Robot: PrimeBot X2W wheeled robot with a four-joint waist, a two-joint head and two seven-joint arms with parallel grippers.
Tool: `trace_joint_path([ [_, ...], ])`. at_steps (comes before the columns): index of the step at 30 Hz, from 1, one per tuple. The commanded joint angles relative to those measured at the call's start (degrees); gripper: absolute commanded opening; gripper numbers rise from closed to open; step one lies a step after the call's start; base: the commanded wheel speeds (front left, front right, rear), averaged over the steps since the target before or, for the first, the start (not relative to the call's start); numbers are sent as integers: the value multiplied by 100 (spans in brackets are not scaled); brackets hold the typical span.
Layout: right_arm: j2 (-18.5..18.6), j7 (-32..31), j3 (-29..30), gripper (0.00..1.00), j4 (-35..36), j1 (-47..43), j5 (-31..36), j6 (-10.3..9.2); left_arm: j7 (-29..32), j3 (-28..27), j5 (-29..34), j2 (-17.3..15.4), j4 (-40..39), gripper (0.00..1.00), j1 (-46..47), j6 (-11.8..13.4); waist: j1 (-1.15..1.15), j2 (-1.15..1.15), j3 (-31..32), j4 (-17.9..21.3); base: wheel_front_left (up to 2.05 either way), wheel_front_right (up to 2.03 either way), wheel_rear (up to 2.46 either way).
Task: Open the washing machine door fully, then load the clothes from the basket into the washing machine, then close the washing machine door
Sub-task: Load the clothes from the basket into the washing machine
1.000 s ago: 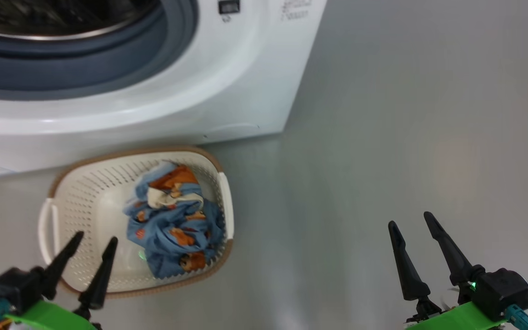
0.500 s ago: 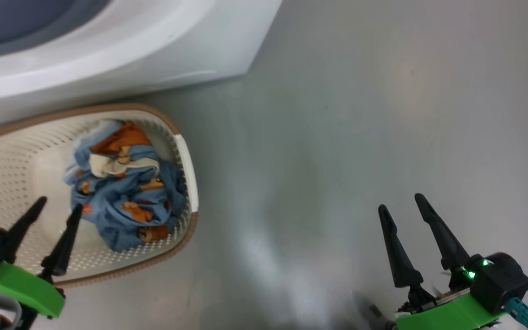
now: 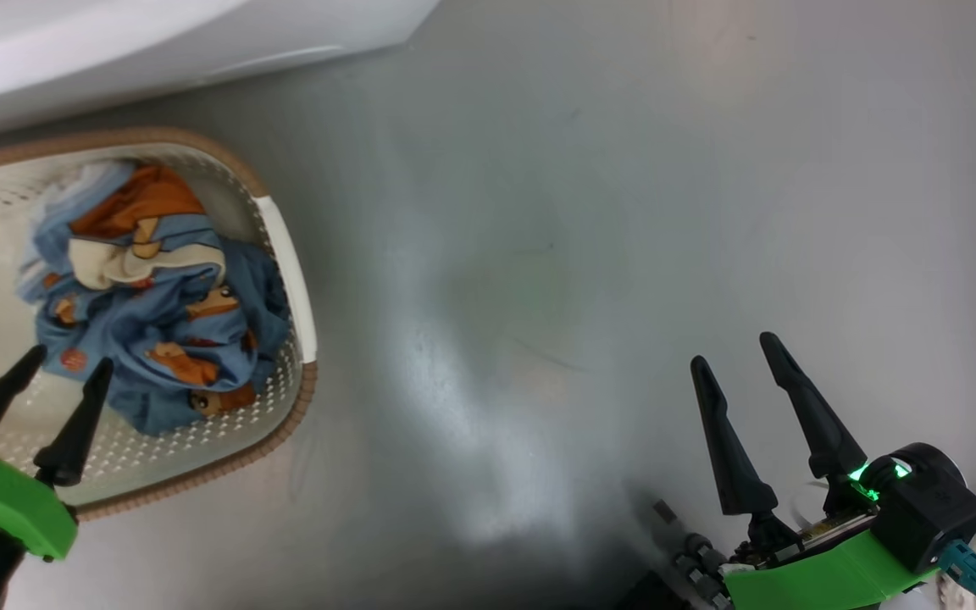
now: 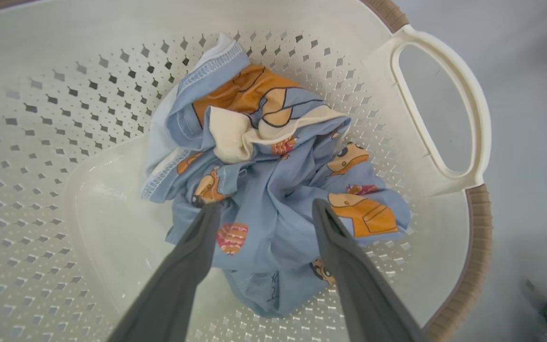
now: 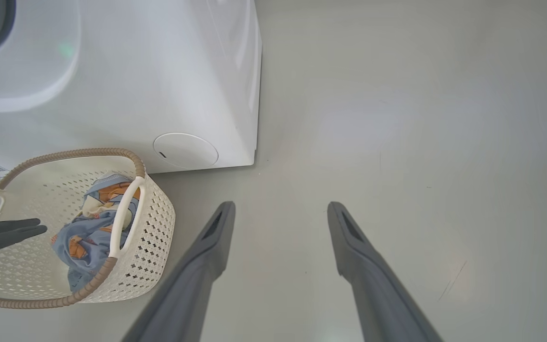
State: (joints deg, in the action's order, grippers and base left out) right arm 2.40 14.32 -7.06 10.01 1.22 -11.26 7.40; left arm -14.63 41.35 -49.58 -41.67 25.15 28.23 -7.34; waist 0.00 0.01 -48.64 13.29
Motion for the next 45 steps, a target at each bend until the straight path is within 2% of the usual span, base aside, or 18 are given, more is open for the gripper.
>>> trace_joint_path([
  [1,48,68,-158,100,128,-105,-60,9,-37,-96,-73,-295,31,100,51,-14,0,-1,-141,112,0,0,0],
  [14,48,68,-325,100,194,-195,-164,9,25,974,-902,-530,797,100,943,-14,0,-1,-492,343,0,0,0],
  [18,48,68,-362,100,215,-224,-213,9,126,1165,-1020,-483,1135,100,1278,-14,0,-1,-591,394,0,0,0],
  [28,48,68,-450,100,182,-226,-297,9,827,1309,-2029,-200,1356,100,1754,-14,0,-1,-731,408,0,0,0],
  [29,48,68,-453,100,168,-213,-301,9,871,1353,-2038,-193,1354,36,1799,-14,0,-1,-729,407,0,0,0],
  [30,48,68,-448,100,154,-201,-307,9,873,1396,-2026,-182,1340,0,1848,-14,0,-1,-722,398,0,0,0],
  [35,48,68,-421,100,86,-113,-324,9,810,1487,-2209,-63,1285,0,1907,-14,0,-1,-575,329,0,0,0],
  [45,48,68,-267,100,-75,33,-301,9,164,1650,-2331,-2,1113,0,1607,-14,0,-1,55,95,0,0,0],
])
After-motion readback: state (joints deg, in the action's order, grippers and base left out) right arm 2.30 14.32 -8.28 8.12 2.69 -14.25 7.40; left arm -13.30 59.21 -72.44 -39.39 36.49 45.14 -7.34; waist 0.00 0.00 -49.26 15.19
